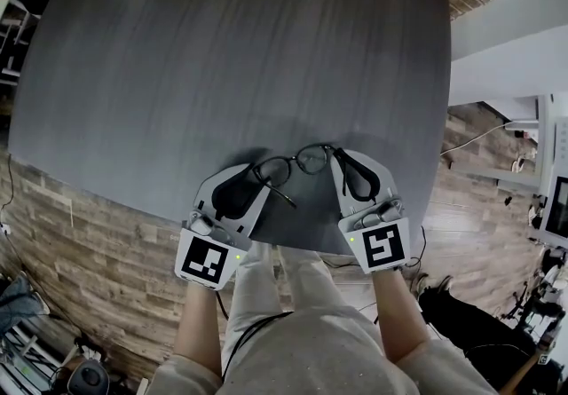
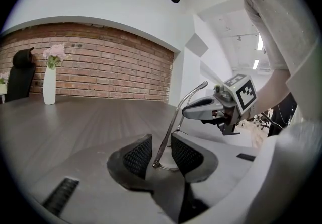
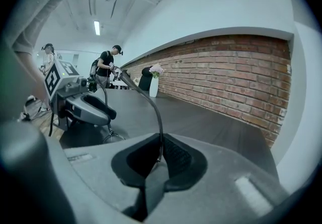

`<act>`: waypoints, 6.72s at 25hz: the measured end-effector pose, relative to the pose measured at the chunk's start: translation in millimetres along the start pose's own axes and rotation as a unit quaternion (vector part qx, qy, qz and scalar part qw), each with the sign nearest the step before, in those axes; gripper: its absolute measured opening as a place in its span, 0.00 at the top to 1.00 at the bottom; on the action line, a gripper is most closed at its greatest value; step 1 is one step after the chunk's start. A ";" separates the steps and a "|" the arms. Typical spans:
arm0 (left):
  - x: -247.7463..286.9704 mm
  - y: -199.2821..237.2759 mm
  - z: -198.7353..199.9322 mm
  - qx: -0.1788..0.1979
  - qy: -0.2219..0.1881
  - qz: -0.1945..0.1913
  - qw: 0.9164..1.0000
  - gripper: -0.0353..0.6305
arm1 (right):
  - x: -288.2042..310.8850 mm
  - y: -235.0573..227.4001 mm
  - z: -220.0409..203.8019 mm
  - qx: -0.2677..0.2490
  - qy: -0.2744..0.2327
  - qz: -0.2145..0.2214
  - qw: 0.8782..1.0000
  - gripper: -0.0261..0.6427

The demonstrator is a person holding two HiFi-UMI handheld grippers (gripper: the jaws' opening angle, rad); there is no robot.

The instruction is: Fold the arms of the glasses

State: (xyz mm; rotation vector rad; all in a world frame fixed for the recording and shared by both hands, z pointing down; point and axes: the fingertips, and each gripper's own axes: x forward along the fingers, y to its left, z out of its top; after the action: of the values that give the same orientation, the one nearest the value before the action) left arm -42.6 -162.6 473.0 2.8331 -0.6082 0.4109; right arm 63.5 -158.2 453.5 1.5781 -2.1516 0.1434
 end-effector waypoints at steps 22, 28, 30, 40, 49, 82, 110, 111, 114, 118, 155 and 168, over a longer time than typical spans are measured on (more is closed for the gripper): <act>-8.2 4.9 2.5 -0.002 -0.018 -0.008 1.000 0.89 | 25.7 51.5 -14.8 -0.274 0.072 0.034 0.958 0.92; -10.4 4.1 1.9 0.001 -0.020 -0.011 1.000 0.89 | 30.5 62.7 -24.0 -0.338 0.084 0.048 0.936 0.92; -11.6 3.1 1.6 0.008 -0.018 -0.013 1.000 0.89 | 31.1 68.1 -28.9 -0.367 0.090 0.057 0.924 0.91; -10.9 3.2 0.4 0.025 -0.013 -0.017 0.999 0.89 | 32.1 74.0 -34.5 -0.375 0.091 0.064 0.920 0.91; -6.6 2.0 -15.0 0.094 0.066 -0.007 0.993 0.93 | 30.7 72.7 -26.1 -0.252 0.067 0.091 0.961 0.88; 34.1 -8.7 -31.5 0.482 0.278 0.052 0.830 0.93 | -22.1 23.0 -26.4 -0.078 0.031 0.036 0.996 0.90; 36.3 -6.9 -28.5 0.451 0.259 0.073 0.851 0.93 | -23.5 47.7 1.4 0.007 -0.024 0.124 0.992 0.87; 36.5 -7.1 -28.1 0.449 0.258 0.072 0.853 0.93 | -24.6 48.2 2.9 0.017 -0.025 0.127 0.991 0.84; 36.4 -7.1 -27.7 0.449 0.257 0.073 0.853 0.93 | -21.0 53.4 -2.8 0.005 -0.004 0.130 0.991 0.83; 36.7 -8.6 -26.8 0.446 0.252 0.071 0.856 0.93 | -14.7 54.5 -11.3 -0.009 0.015 0.125 0.992 0.89; 9.2 14.2 -0.7 0.227 0.098 0.082 0.965 0.84 | 5.5 45.4 -37.3 -0.066 0.069 0.073 0.993 0.92; 4.8 23.8 6.8 0.172 0.081 0.094 0.977 0.84 | 2.8 49.1 -33.7 -0.044 0.068 0.083 0.993 0.80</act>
State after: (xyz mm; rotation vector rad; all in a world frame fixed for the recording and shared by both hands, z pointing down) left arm -47.0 -187.4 471.7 3.0268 -0.8475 0.8480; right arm 27.7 -132.4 493.7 1.3024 -2.1491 0.1998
